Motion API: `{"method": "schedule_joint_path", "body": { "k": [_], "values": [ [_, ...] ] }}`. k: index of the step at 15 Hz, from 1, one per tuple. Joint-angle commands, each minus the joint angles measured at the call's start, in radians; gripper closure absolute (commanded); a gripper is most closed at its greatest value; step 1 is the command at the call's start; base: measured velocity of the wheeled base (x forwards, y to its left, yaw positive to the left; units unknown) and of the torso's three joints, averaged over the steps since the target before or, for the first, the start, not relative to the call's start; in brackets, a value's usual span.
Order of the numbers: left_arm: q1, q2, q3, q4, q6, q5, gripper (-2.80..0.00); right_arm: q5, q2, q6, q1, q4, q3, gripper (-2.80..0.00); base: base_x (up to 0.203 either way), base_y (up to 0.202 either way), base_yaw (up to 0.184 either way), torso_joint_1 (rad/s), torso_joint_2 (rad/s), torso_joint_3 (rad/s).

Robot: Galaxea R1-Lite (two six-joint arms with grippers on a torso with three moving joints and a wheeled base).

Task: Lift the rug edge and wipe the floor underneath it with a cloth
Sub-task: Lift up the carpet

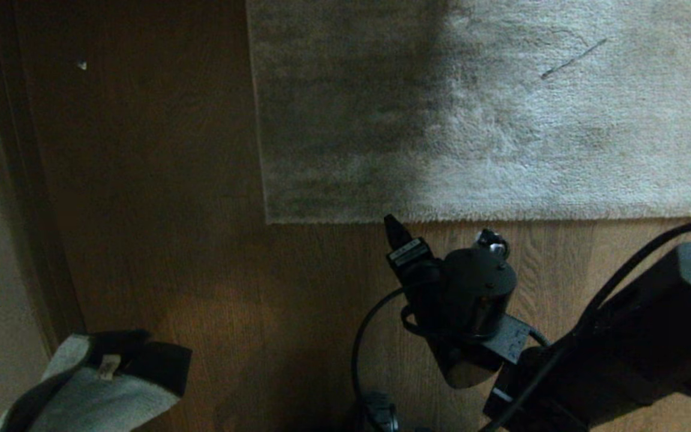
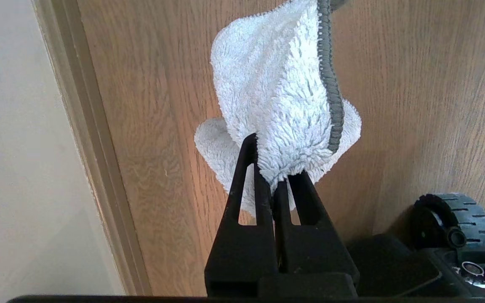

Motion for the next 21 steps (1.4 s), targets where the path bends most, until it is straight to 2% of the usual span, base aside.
{"method": "schedule_joint_path", "body": {
  "k": [1, 7, 14, 21],
  "values": [
    [0.000, 0.000, 0.000, -0.001, 0.000, 0.000, 0.00, -0.002, 0.082, -0.052, -0.001, -0.102, -0.014, -2.80, 0.000, 0.000, 0.000, 0.000, 0.00, 0.000],
    [0.000, 0.000, 0.000, -0.001, 0.000, 0.000, 0.00, 0.004, 0.177, -0.176, 0.002, -0.223, -0.120, -2.80, 0.000, 0.000, 0.000, 0.000, 0.00, 0.000],
    [0.001, 0.000, 0.000, -0.001, 0.000, 0.000, 0.00, 0.006, 0.220, -0.186, 0.028, -0.224, -0.154, -2.80, 0.000, 0.000, 0.000, 0.000, 0.00, 0.000],
    [0.000, 0.000, 0.000, -0.001, 0.000, 0.000, 0.00, 0.007, 0.283, -0.238, 0.034, -0.224, -0.217, -2.80, 0.000, 0.000, 0.000, 0.000, 0.00, 0.000]
  ]
}}
